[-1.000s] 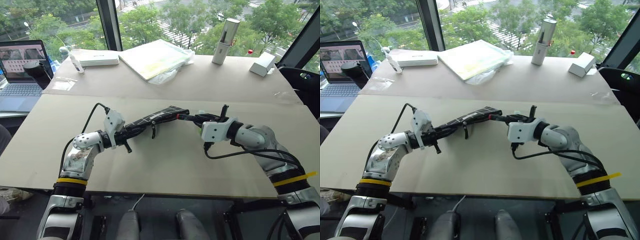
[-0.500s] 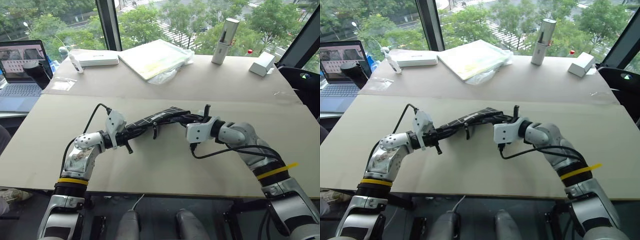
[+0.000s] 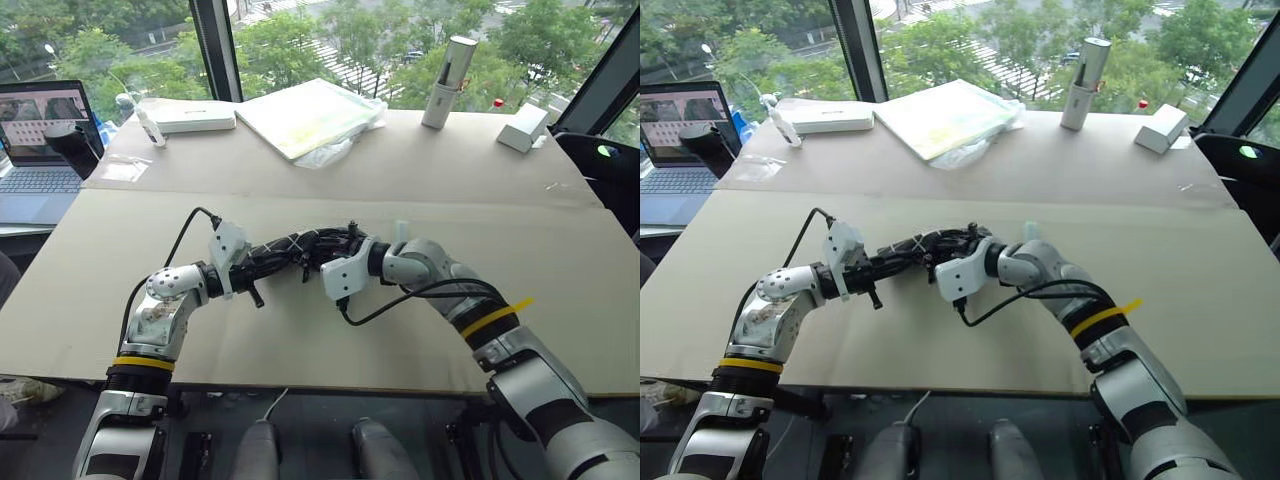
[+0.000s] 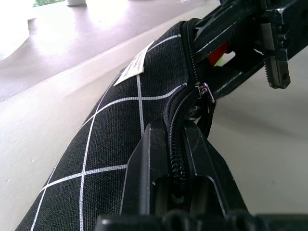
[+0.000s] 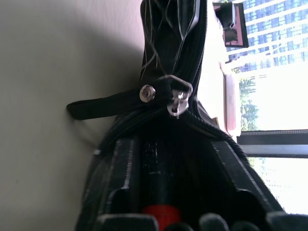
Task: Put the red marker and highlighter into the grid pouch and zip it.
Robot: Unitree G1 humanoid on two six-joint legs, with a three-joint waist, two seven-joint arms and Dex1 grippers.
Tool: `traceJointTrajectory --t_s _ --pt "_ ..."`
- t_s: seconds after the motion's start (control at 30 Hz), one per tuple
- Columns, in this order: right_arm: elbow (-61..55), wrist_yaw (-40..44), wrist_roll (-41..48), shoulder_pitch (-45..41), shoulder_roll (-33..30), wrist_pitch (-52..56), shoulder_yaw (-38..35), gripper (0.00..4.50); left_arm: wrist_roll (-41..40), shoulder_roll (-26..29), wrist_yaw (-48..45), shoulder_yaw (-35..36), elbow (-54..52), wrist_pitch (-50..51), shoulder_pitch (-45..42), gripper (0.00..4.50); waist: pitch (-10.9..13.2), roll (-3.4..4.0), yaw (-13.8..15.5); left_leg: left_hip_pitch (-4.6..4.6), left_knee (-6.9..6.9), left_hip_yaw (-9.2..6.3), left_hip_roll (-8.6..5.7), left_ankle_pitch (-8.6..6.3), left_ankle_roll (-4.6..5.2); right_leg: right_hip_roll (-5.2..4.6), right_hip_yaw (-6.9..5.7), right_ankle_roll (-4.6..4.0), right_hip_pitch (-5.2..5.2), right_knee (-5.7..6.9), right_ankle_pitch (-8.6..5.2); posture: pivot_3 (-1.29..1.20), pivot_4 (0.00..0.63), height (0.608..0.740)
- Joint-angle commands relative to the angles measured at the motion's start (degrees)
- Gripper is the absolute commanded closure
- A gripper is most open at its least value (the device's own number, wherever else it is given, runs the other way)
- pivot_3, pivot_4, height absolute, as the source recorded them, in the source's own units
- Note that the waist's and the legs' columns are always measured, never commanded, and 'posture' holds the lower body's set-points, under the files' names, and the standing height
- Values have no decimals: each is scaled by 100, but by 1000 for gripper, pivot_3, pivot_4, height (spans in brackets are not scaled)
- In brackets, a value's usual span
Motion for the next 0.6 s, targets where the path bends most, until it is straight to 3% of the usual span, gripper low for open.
traceJointTrajectory --t_s 0.03,0.2,0.3,0.43,0.5,0.6 --pt "102 -240 178 -255 -188 -46 -363 1078 -128 12 24 83 -326 22 55 4500 0 0 11 0 1 0 -1 0 0 -2 0 0 1 0 0 0 150 738" --pt "-57 -6 872 -109 -537 -23 -825 1078 -146 18 61 60 -376 50 90 4500 0 0 13 0 0 0 -1 0 0 -2 -1 0 2 -2 0 0 150 738" --pt "-824 731 2413 337 -679 723 -1540 1078 -139 7 67 48 -359 66 68 4500 0 0 17 0 -1 -2 0 0 0 -1 -1 0 4 -2 0 0 150 738" --pt "-2212 1579 4173 1133 -873 2645 -2225 1078 -133 9 66 44 -345 75 59 4500 0 0 17 0 1 -4 0 0 0 -2 0 0 10 -3 0 0 150 738" --pt "-2491 1316 4409 1341 -847 3460 -2519 1078 -130 12 65 43 -336 76 55 4500 0 0 17 2 2 -7 0 0 0 0 -2 0 13 -1 0 0 150 738" --pt "-2544 578 4047 1522 -709 4542 -2570 1078 -126 15 65 41 -326 77 50 4500 0 0 5 2 4 -6 -1 1 1 1 -2 0 10 1 0 0 150 738"
